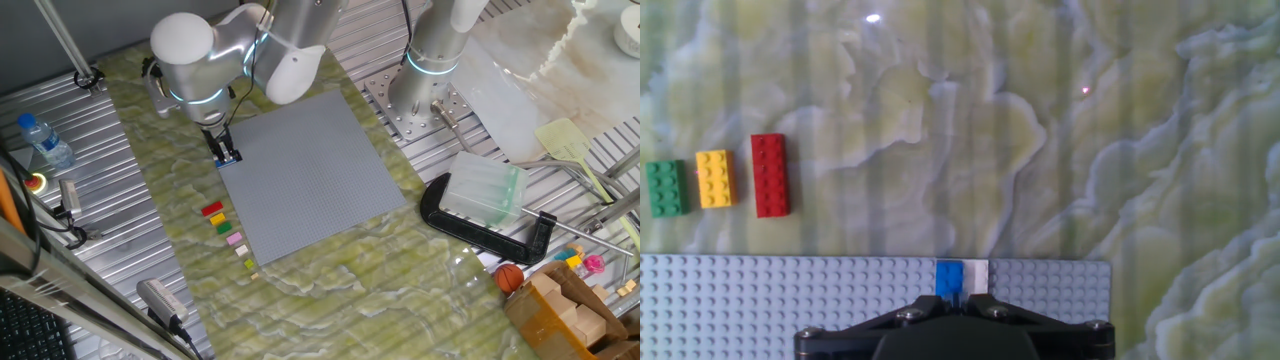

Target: Build with small Lego blocks

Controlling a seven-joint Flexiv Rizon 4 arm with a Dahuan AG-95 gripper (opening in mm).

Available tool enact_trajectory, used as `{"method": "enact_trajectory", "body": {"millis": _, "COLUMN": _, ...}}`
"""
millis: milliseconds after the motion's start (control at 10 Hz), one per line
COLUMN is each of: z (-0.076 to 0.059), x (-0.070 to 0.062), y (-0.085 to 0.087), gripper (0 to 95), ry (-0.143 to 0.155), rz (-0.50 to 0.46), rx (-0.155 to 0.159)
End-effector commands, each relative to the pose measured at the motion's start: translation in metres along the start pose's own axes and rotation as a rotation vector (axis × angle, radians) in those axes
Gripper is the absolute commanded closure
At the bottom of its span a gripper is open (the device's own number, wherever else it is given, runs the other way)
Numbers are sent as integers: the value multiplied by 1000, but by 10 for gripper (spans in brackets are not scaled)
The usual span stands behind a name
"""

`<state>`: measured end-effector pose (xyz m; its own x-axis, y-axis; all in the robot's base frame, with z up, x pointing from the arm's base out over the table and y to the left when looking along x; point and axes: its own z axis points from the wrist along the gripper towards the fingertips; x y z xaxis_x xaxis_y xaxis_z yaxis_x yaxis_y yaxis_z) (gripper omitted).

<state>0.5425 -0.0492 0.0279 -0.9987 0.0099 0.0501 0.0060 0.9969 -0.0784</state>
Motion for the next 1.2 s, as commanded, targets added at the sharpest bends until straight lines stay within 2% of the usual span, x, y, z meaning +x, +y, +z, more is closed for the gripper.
{"method": "enact_trajectory", "body": {"millis": 100, "z": -28, "x": -12, "y": 1, "gripper": 950, "ry": 56, "rz": -17, "rx": -3}}
{"method": "enact_trajectory", "body": {"millis": 300, "z": -35, "x": -21, "y": 5, "gripper": 950, "ry": 50, "rz": -11, "rx": -16}}
{"method": "enact_trajectory", "body": {"millis": 400, "z": -41, "x": -29, "y": 9, "gripper": 950, "ry": 16, "rz": -31, "rx": -19}}
{"method": "enact_trajectory", "body": {"millis": 500, "z": -44, "x": -33, "y": 11, "gripper": 950, "ry": 14, "rz": -28, "rx": -23}}
{"method": "enact_trajectory", "body": {"millis": 600, "z": -48, "x": -43, "y": 16, "gripper": 760, "ry": -12, "rz": -53, "rx": -27}}
{"method": "enact_trajectory", "body": {"millis": 700, "z": -51, "x": -50, "y": 22, "gripper": 760, "ry": -33, "rz": -65, "rx": -38}}
{"method": "enact_trajectory", "body": {"millis": 900, "z": -50, "x": -57, "y": 28, "gripper": 760, "ry": -46, "rz": -64, "rx": -60}}
{"method": "enact_trajectory", "body": {"millis": 1100, "z": -44, "x": -61, "y": 38, "gripper": 760, "ry": -77, "rz": -60, "rx": -75}}
{"method": "enact_trajectory", "body": {"millis": 1200, "z": -41, "x": -62, "y": 44, "gripper": 760, "ry": -78, "rz": -53, "rx": -83}}
